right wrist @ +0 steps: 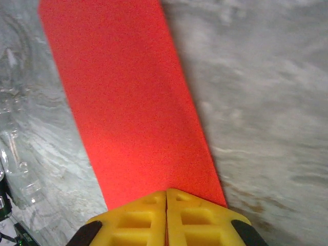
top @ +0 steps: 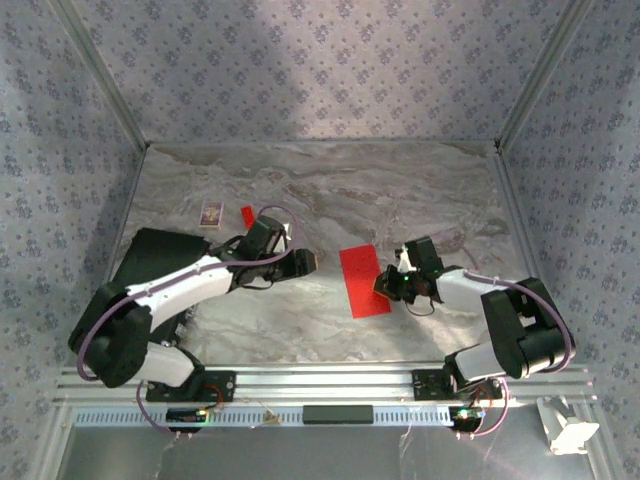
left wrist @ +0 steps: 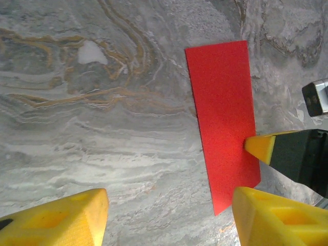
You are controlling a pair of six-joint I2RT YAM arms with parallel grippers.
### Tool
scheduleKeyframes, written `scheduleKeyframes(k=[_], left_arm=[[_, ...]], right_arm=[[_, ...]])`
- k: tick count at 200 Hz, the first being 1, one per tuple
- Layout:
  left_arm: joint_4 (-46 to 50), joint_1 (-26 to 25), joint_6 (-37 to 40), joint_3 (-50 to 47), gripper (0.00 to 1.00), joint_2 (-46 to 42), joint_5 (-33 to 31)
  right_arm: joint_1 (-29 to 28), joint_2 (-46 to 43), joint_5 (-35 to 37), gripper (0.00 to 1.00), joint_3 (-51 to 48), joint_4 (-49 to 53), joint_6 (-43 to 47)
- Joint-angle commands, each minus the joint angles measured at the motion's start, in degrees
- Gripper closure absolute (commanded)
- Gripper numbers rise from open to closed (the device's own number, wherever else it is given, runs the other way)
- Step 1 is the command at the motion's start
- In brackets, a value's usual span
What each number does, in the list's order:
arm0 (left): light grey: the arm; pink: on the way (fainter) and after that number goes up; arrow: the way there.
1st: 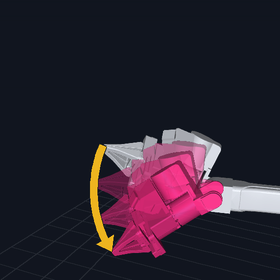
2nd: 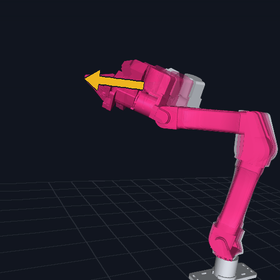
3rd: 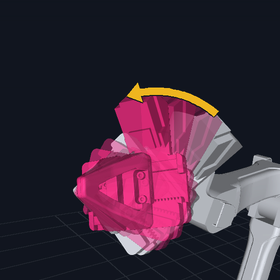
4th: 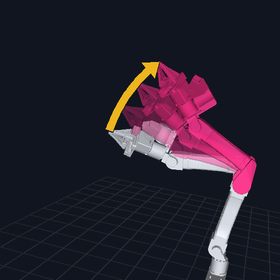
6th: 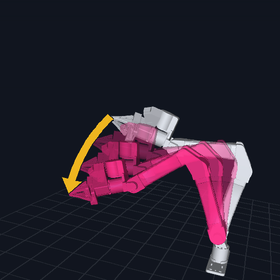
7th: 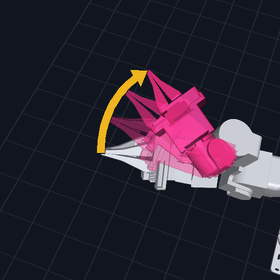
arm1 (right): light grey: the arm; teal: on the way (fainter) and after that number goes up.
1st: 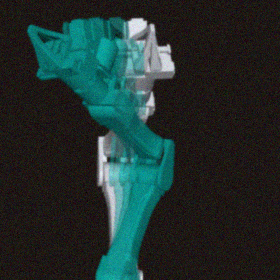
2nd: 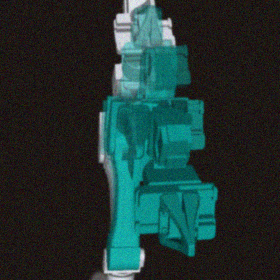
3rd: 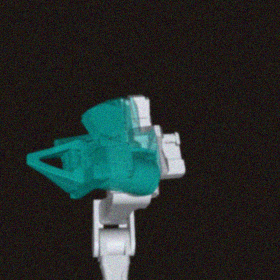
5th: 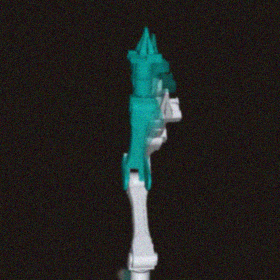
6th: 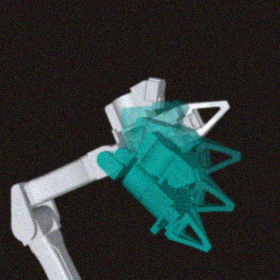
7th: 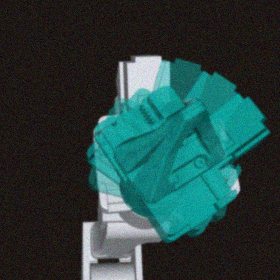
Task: Fold a paper plane with a square sheet of paper (pick it up from the middle)
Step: Turn over the paper at the center of the table, then third fold the triangle at the center of the table.
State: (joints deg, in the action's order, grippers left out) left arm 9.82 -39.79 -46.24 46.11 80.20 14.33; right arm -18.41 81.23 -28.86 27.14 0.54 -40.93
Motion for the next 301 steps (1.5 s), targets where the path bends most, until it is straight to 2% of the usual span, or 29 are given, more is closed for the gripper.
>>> scheduleKeyframes(k=[1, 18, 52, 100, 112, 143, 160, 200, 232, 276, 301], left_arm=[[-5.0, -0.7, -1.7, 1.9, 0.37, 2.5, 3.6], [-6.8, -1.2, -2.5, 3.0, 0.39, 5.2, 4.6], [-9.6, -2.2, -4.6, 5.3, 0.44, 10.6, 6.7], [-12.7, -3.8, -7.5, 6.0, 0.49, 15.6, 8.5], [-12.7, -4.1, -7.6, 6.2, 0.49, 16.1, 8.3], [-12.1, -4.2, -7.1, 6.3, 0.49, 16.3, 7.9], [-12.0, -4.2, -7.1, 6.2, 0.49, 16.4, 7.8], [-12.2, -4.3, -7.1, 6.6, 0.49, 17.7, 8.5], [-12.3, -4.4, -7.0, 7.4, 0.49, 19.2, 9.4], [-12.8, -4.9, -7.6, 8.4, 0.52, 21.4, 10.0], [-12.7, -5.4, -7.8, 9.0, 0.55, 22.7, 10.2]], right_arm=[[0.9, 1.2, -2.0, 0.91, -1.3, 1.5, 0.3], [0.9, 2.5, -2.2, 0.93, -1.8, 1.3, -0.9], [-0.3, 3.9, -3.6, 0.92, -4.5, -6.2, -8.2], [-1.7, 4.2, -4.4, 0.93, -4.9, -11.6, -16.2], [-2.0, 3.0, -5.4, 0.92, -4.1, -11.6, -15.5], [-1.5, -1.4, -3.2, 0.90, -0.5, -3.0, -9.2], [-0.6, -1.9, -3.8, 0.90, 0.4, -1.7, -7.5], [1.0, 1.8, -5.9, 0.91, 0.7, -3.2, -6.4], [1.9, 5.6, -4.1, 0.93, 0.0, -0.2, -5.5], [2.6, 8.5, -5.9, 0.96, -3.8, -6.2, -9.7], [2.6, 9.3, -6.1, 0.97, -3.6, -6.3, -9.8]])
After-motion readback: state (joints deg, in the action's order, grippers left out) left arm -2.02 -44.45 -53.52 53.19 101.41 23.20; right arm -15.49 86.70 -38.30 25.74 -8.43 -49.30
